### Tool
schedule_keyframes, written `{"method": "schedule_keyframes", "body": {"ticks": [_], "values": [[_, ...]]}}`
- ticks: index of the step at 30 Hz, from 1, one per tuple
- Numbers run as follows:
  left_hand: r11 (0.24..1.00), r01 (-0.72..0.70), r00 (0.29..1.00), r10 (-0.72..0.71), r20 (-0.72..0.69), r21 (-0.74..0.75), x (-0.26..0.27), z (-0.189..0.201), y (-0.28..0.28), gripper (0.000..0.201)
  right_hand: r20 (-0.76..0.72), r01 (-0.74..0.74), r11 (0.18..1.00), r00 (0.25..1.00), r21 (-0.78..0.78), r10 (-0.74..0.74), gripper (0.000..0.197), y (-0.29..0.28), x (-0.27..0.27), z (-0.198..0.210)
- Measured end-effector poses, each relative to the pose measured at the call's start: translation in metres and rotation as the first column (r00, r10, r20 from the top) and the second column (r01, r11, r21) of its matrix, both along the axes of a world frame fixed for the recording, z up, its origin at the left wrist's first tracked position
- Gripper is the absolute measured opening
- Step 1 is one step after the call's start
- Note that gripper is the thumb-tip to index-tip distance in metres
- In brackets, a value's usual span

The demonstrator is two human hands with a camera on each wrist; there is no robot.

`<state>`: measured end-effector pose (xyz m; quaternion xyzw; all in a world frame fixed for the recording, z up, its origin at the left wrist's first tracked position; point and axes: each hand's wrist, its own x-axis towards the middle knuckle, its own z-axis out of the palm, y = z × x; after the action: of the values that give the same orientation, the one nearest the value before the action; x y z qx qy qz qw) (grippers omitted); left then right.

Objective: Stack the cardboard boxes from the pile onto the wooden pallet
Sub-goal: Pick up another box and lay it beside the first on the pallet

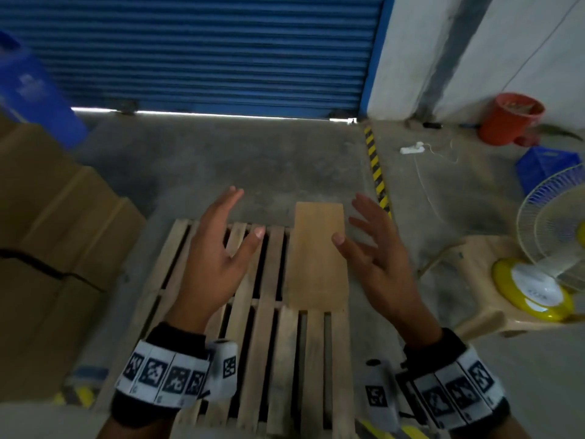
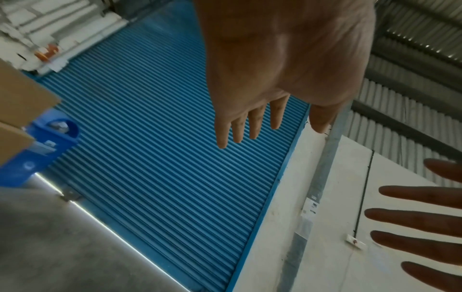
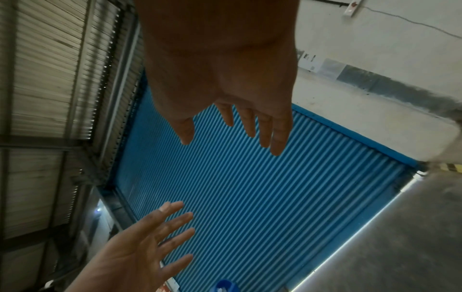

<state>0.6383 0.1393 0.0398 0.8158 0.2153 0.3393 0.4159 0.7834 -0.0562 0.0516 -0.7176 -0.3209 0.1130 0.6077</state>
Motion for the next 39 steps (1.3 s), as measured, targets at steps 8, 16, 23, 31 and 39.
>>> {"method": "schedule_keyframes", "body": {"ticks": [8, 16, 23, 31, 39], "values": [[0.98, -0.186, 0.981, 0.189, -0.037, 0.071, -0.14, -0.01, -0.106, 0.068, 0.071, -0.168, 0.985, 0.983, -0.043, 0.171, 0.075, -0.091, -0.106, 0.002], [0.923, -0.327, 0.944, 0.327, -0.036, -0.202, -0.266, -0.034, -0.238, 0.063, 0.053, -0.363, 0.917, 0.925, -0.164, 0.375, 0.064, -0.173, -0.214, -0.018], [0.861, -0.474, 0.878, 0.478, -0.027, -0.185, -0.374, -0.045, -0.272, 0.054, 0.028, -0.51, 0.834, 0.85, -0.21, 0.527, 0.057, -0.175, -0.3, -0.028], [0.786, -0.59, 0.803, 0.596, -0.03, -0.183, -0.516, -0.055, -0.224, 0.053, -0.029, -0.631, 0.742, 0.766, -0.227, 0.642, 0.074, -0.085, -0.443, -0.036], [0.659, -0.734, 0.676, 0.732, -0.086, -0.164, -0.71, -0.052, -0.121, 0.053, -0.072, -0.718, 0.675, 0.692, -0.17, 0.718, 0.072, 0.052, -0.618, -0.038]]}}
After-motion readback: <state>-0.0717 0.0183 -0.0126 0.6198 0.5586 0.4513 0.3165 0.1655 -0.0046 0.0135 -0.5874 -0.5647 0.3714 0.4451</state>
